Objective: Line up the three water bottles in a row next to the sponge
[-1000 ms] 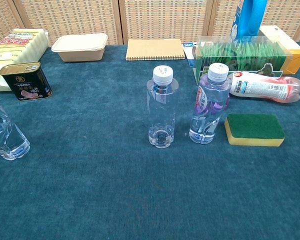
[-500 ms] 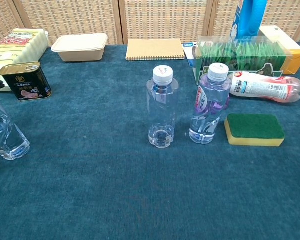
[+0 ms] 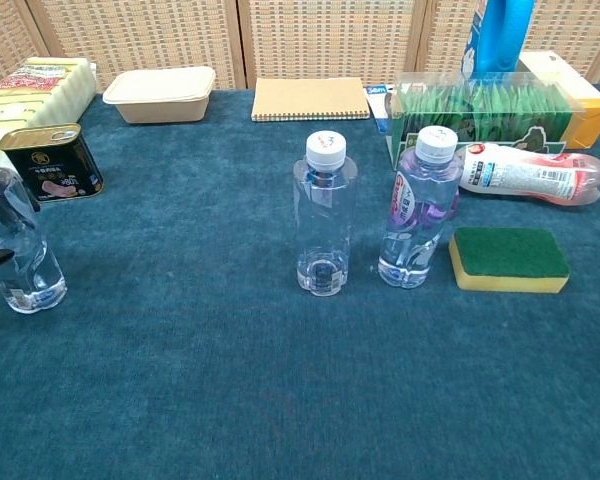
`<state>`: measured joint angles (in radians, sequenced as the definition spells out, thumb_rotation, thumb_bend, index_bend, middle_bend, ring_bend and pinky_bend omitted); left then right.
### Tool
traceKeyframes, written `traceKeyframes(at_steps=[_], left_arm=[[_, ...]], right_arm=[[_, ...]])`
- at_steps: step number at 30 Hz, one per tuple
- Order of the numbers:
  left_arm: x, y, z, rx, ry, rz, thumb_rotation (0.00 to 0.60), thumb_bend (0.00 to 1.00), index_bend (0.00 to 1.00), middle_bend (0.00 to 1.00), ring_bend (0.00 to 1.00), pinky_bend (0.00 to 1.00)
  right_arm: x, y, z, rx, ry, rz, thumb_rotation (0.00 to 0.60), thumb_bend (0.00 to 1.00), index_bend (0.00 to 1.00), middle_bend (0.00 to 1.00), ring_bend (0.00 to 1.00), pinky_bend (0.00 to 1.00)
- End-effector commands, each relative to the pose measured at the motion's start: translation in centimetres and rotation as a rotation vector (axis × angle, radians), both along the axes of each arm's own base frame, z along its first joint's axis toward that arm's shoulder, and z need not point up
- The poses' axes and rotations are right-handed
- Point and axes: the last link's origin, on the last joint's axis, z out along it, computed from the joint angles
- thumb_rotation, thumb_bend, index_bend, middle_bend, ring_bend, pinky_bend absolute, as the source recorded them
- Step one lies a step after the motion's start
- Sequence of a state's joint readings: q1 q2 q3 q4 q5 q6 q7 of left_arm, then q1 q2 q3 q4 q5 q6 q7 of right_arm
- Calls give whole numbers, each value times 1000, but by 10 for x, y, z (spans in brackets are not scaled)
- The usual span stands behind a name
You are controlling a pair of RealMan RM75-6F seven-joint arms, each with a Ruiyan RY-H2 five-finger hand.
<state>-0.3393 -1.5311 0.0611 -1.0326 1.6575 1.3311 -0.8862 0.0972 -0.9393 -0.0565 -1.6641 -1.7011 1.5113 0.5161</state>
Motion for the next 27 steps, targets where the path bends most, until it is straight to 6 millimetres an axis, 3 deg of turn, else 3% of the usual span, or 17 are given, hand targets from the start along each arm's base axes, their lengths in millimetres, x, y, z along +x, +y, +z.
traceKeyframes(at_steps=[1, 7, 14, 23, 27], left_arm=[[9, 2, 1, 7, -30, -30, 600, 460, 649, 542, 416, 504], [50, 13, -5, 9, -57, -159, 600, 444, 649, 542, 416, 504], [111, 27, -47, -56, -31, -278, 600, 426, 649, 542, 416, 503], [141, 37, -82, -64, -23, -297, 600, 420, 650, 542, 416, 503], [145, 41, -89, -64, -19, -293, 600, 418, 650, 541, 416, 503]], right_arm=[[0, 0, -1, 4, 3, 2, 600, 43, 86, 1, 0, 88], [1, 0, -4, 12, 6, 3, 600, 43, 86, 1, 0, 88], [1, 0, -4, 10, 10, -4, 600, 43, 86, 1, 0, 88], [-3, -3, -3, 10, 6, -20, 600, 43, 86, 1, 0, 88], [-4, -4, -3, 11, 7, -24, 600, 43, 86, 1, 0, 88]])
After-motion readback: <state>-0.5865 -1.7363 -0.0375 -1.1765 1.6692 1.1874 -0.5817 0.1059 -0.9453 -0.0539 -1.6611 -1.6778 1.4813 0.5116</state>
